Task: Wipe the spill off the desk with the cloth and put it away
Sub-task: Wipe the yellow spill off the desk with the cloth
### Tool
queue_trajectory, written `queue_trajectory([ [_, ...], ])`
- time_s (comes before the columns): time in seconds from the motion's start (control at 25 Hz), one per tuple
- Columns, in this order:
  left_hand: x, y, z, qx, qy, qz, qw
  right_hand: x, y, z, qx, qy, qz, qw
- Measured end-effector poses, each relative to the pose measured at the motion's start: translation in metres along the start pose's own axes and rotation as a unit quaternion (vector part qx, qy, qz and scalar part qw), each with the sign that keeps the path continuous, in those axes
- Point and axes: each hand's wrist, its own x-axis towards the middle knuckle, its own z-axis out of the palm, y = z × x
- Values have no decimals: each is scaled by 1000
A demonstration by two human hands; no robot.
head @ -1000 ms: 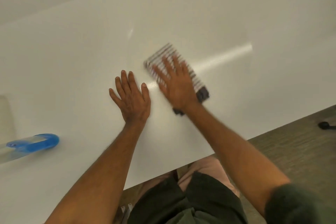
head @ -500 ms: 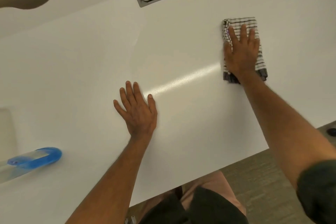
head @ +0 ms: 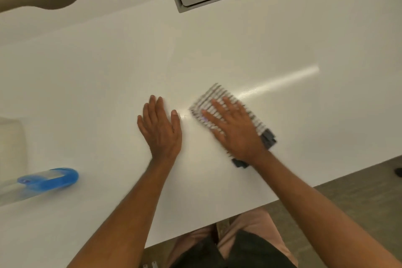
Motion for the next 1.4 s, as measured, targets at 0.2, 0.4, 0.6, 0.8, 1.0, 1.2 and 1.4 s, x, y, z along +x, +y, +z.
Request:
queue_trajectory([
  [0.2,28,-52,-8,84,0,8,996,72,109,-34,-34,44,190,980],
  [0.4,28,-51,4,97,30,18,995,208,70,-32,-24,58,198,978],
  [0.6,27,-54,-4,81,46,12,996,163,-66,-4,9,4,-14,1000],
  [0.8,29,-56,-2,63,43,10,997,37,-8,3,-11,-14,-56,998],
  [1.0,29,-57,3,73,46,14,996,170,48,-25,-12,52,162,985],
  [1.2,27,-54,-7,23,59,-4,998,135,-69,7,9,12,36,999],
  [1.4,23,-48,-17,19,18,-4,1000,-38,-80,23,14,-19,-39,999],
])
